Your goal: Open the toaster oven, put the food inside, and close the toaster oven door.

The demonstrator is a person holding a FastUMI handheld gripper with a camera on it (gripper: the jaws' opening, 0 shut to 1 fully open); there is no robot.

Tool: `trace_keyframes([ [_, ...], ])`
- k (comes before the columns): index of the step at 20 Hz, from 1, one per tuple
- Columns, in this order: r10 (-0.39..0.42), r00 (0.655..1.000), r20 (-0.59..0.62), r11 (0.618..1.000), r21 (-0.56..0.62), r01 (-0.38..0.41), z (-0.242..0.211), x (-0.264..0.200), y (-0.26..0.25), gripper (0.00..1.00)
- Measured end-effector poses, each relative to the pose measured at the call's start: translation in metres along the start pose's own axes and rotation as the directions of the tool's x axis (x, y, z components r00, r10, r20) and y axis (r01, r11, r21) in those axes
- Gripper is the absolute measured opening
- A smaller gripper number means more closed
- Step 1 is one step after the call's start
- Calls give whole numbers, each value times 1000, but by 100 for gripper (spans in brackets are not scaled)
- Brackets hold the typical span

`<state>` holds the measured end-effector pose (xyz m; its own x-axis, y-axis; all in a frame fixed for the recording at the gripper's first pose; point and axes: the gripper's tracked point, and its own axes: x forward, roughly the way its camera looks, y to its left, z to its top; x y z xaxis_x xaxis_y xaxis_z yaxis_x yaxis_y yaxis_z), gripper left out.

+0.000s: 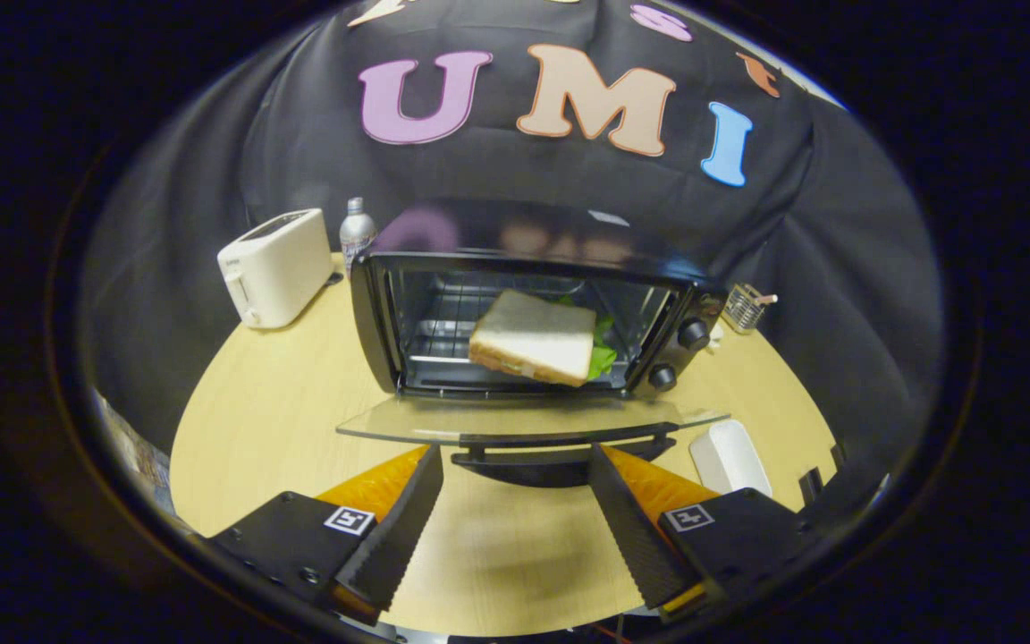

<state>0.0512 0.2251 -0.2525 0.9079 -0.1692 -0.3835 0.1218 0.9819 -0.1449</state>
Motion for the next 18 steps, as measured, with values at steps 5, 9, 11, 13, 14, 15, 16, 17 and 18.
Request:
trace_keyframes([
  [5,-31,998,60,997,-63,35,33,9,-1,100],
  [9,-32,992,125,998,-47,38,63,23,1,100],
  [11,-35,988,154,998,-48,42,76,32,2,100],
  [13,-36,985,171,998,-47,45,87,40,3,100],
  [14,-35,984,176,998,-44,44,91,44,4,100],
  [15,-34,983,182,998,-38,41,96,49,5,100],
  [16,-31,982,186,999,-29,36,101,51,6,100],
  [17,-27,981,190,999,-18,31,103,54,7,100],
  [18,-23,980,195,1000,-5,25,106,56,7,100],
])
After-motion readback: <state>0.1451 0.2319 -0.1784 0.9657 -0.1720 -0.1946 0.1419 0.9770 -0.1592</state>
